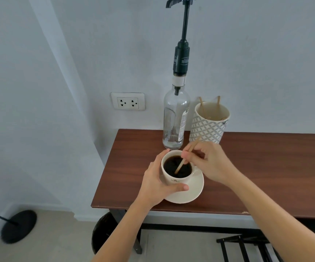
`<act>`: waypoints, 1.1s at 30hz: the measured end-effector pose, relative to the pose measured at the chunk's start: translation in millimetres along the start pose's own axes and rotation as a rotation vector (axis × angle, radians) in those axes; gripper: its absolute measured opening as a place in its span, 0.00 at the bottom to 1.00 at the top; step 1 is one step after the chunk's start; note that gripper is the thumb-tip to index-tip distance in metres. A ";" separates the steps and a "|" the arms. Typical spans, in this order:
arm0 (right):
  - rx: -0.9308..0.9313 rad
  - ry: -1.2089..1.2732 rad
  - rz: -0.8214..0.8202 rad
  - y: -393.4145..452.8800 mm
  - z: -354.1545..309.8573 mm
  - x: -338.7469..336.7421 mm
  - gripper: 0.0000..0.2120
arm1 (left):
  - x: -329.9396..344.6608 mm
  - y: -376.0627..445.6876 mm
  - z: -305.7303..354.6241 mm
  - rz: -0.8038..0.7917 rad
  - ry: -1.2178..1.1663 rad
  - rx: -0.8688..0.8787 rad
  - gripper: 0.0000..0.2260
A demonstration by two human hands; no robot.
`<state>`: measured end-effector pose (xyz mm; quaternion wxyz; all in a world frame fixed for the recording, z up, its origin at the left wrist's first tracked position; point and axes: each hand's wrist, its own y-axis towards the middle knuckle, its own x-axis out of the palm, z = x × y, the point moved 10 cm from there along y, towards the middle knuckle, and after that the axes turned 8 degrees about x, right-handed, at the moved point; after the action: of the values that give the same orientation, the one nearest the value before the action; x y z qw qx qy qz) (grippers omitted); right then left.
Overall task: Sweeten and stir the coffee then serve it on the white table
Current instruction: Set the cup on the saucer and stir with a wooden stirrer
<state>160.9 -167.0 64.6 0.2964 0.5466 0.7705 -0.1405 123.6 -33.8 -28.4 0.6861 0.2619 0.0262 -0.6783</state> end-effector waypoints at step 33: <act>0.076 -0.147 0.062 3.9 4.5 -11.2 0.08 | -0.4 0.3 -2.4 0.002 0.011 -0.022 0.44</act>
<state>168.3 -176.5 68.3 0.3356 0.5692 0.7235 -0.2001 124.6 -32.5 -30.1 0.6895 0.2580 0.0372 -0.6757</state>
